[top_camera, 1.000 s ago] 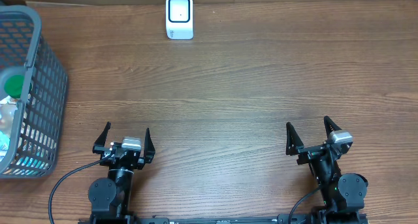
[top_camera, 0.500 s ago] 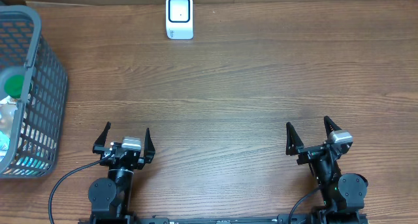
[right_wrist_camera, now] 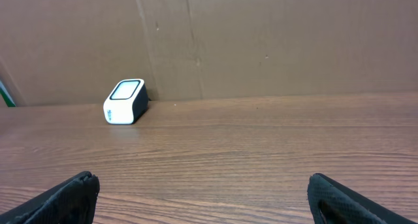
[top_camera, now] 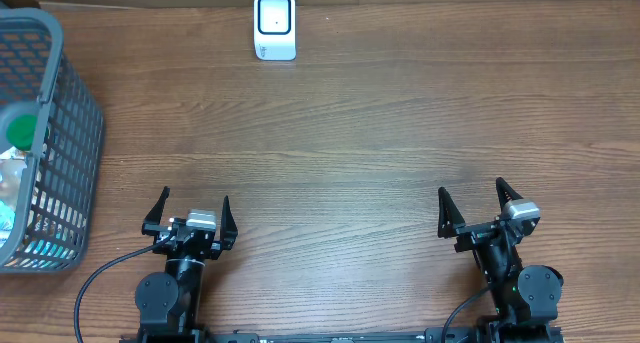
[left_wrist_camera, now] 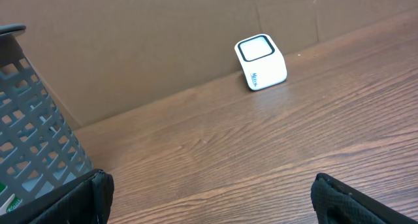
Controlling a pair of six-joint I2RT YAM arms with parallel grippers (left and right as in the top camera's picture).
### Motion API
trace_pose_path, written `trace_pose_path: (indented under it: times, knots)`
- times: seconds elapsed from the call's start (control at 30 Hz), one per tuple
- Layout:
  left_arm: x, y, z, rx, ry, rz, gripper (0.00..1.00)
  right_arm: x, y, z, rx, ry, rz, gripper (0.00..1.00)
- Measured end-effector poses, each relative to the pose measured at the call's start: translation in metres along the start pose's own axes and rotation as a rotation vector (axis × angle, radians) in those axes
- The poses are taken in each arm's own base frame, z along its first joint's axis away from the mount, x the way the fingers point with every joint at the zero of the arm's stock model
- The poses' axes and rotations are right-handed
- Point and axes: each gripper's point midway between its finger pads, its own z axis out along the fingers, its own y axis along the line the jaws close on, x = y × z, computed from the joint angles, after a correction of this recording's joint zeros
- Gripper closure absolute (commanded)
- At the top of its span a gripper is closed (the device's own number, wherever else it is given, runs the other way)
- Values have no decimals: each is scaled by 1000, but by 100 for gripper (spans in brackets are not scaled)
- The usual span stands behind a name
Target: Scan the item barcode
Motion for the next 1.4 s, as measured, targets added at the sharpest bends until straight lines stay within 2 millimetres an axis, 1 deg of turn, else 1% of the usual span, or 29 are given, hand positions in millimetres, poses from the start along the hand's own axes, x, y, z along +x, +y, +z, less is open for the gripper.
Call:
trace_pose_path:
  times: [1.27, 1.4]
  knots:
    - [0, -1, 0, 3, -1, 0, 0, 0, 0, 0, 0, 0, 0, 0]
    - [-2, -3, 0, 19, -8, -32, 0, 0, 0, 0, 0, 0, -1, 0]
